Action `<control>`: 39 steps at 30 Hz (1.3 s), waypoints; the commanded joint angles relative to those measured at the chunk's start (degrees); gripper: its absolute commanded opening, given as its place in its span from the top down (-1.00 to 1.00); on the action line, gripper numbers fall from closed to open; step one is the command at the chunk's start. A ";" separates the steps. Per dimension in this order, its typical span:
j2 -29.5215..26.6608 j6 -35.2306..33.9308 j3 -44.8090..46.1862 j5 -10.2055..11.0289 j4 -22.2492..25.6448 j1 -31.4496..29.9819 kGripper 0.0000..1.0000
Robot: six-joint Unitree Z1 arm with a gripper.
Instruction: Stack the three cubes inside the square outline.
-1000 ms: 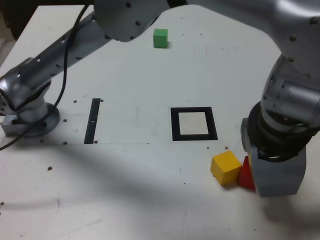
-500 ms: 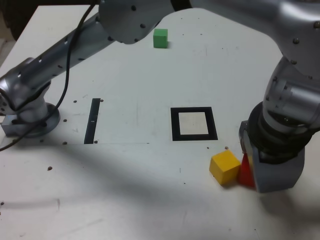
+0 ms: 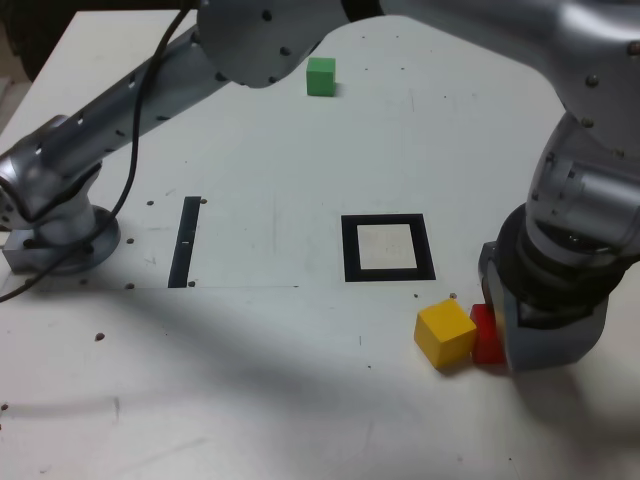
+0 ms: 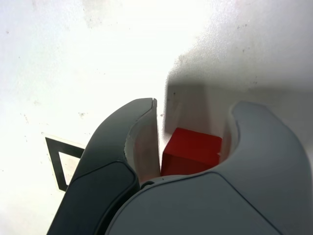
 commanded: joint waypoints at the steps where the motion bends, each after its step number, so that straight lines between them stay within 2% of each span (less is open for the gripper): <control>1: -0.28 -0.18 -0.02 -0.04 -0.08 0.14 0.22; 12: -2.85 -1.37 0.76 1.21 0.44 0.25 0.23; 20: -7.06 -4.21 3.27 1.94 1.11 1.80 0.23; 39: -15.38 -19.31 13.21 2.59 6.74 11.14 0.23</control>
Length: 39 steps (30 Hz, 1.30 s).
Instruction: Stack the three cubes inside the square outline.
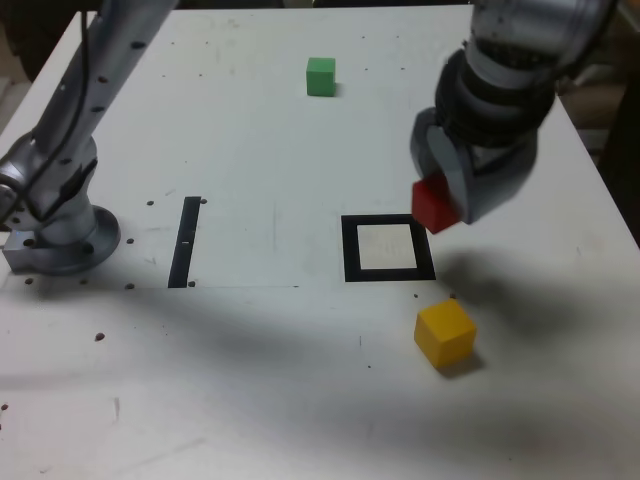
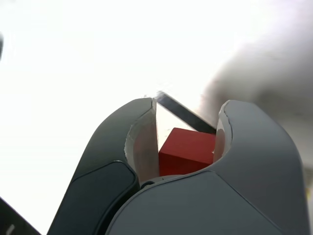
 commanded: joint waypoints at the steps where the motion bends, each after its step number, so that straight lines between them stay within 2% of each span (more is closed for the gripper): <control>1: -1.48 -1.55 1.37 -0.03 0.49 0.65 0.23; 4: -2.55 -4.15 3.40 -0.26 0.55 1.12 0.23; 7: -3.32 -7.24 5.15 -1.55 0.46 1.74 0.23; 18: -4.28 -21.47 10.46 -11.12 0.10 5.79 0.23; 29: -3.91 -37.41 13.76 -18.14 -0.23 9.65 0.23; 33: -3.25 -40.40 14.05 -19.47 -1.00 10.49 0.23; 39: -1.91 -41.26 14.23 -20.28 -2.69 12.26 0.19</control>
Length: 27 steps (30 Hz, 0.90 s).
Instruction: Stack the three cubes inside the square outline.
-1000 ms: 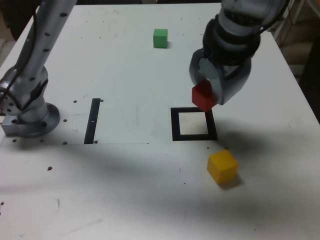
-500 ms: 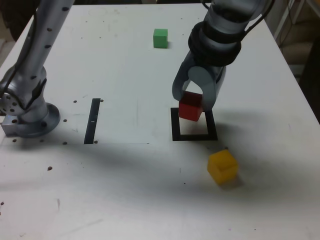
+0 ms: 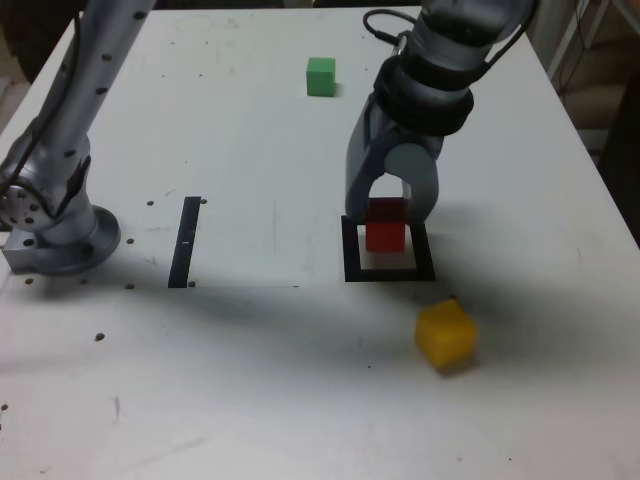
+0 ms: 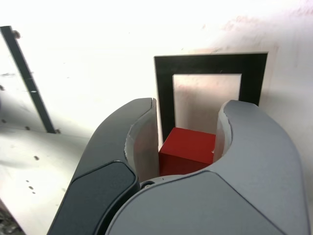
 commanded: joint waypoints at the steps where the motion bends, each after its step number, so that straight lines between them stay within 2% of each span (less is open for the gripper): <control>1: 0.65 -0.10 0.27 -0.21 -0.54 0.71 0.18; 14: 2.32 0.36 2.57 -0.43 -2.59 2.49 0.13; 16: 2.32 0.53 2.91 -0.31 -3.36 2.51 -0.04; 20: 2.32 0.99 3.61 0.11 -5.35 2.51 -0.71; 22: 2.29 1.10 3.88 0.41 -5.97 2.51 -0.95; 27: 1.94 1.13 4.46 0.89 -6.66 2.51 -0.99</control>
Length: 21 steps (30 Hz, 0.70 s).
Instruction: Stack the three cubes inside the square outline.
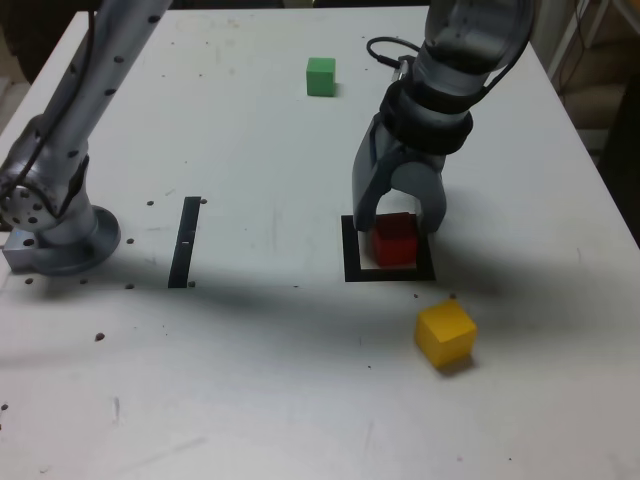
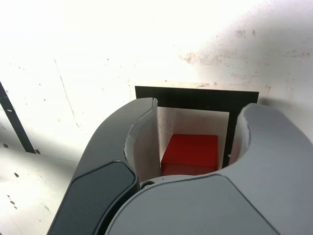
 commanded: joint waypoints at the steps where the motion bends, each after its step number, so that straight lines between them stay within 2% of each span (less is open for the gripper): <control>1: -0.32 0.08 0.42 0.34 -0.33 0.11 -0.99; 4: -1.35 0.08 0.94 1.38 -0.49 0.10 -0.99; 12: -5.91 0.41 2.99 6.19 -0.12 -0.35 -1.00; 21: -9.31 2.01 3.04 8.24 1.38 -6.11 -1.00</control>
